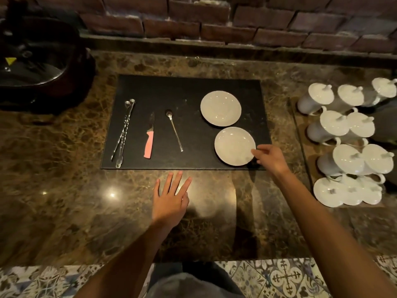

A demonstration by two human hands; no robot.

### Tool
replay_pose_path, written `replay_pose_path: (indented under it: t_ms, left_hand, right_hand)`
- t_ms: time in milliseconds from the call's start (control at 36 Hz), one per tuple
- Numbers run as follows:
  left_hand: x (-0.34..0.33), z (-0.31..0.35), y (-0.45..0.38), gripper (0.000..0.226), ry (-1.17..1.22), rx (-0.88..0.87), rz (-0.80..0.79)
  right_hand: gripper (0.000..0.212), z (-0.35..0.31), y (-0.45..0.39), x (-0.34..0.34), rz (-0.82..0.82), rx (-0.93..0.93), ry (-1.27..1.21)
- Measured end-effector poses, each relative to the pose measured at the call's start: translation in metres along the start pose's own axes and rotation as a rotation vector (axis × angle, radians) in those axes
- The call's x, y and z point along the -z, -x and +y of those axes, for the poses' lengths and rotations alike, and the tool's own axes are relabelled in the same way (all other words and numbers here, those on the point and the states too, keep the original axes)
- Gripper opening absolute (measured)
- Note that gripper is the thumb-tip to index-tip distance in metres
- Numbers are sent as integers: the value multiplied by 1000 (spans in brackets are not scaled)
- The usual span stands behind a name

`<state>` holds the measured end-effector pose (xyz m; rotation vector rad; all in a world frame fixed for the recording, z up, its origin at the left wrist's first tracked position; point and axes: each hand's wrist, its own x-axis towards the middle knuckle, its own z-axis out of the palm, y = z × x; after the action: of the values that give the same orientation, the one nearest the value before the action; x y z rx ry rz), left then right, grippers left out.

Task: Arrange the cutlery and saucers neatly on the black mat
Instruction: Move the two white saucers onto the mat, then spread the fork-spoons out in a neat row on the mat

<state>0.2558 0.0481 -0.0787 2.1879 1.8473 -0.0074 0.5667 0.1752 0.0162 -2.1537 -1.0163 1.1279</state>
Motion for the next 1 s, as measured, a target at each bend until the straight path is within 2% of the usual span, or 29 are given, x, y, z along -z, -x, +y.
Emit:
replay_pose_path:
  t_ms: [167,333,444,583,750,1000]
  left_hand:
    - [20,-8,-1,58,3,-19,-148]
    - [46,-29,2,55,43,69,-52]
    - [66,-79,10,57,32,164,12]
    - [84,-147,13,59,95,283,112]
    - [96,-221,-4,55,117,285,176]
    - [103,-321,-52,55,123,237,195]
  right_hand:
    - [40,-17,33,-16,-76,74,24]
    - [36,-33,62,-52,-220,170,76]
    - [35,-44,82,-96,-345,213,98]
    - [24,-61,103,-155,-423,258,105]
    - [23,-88,123,-227,-419,263,105]
    - [16,-128,133,-310,-249,235,65]
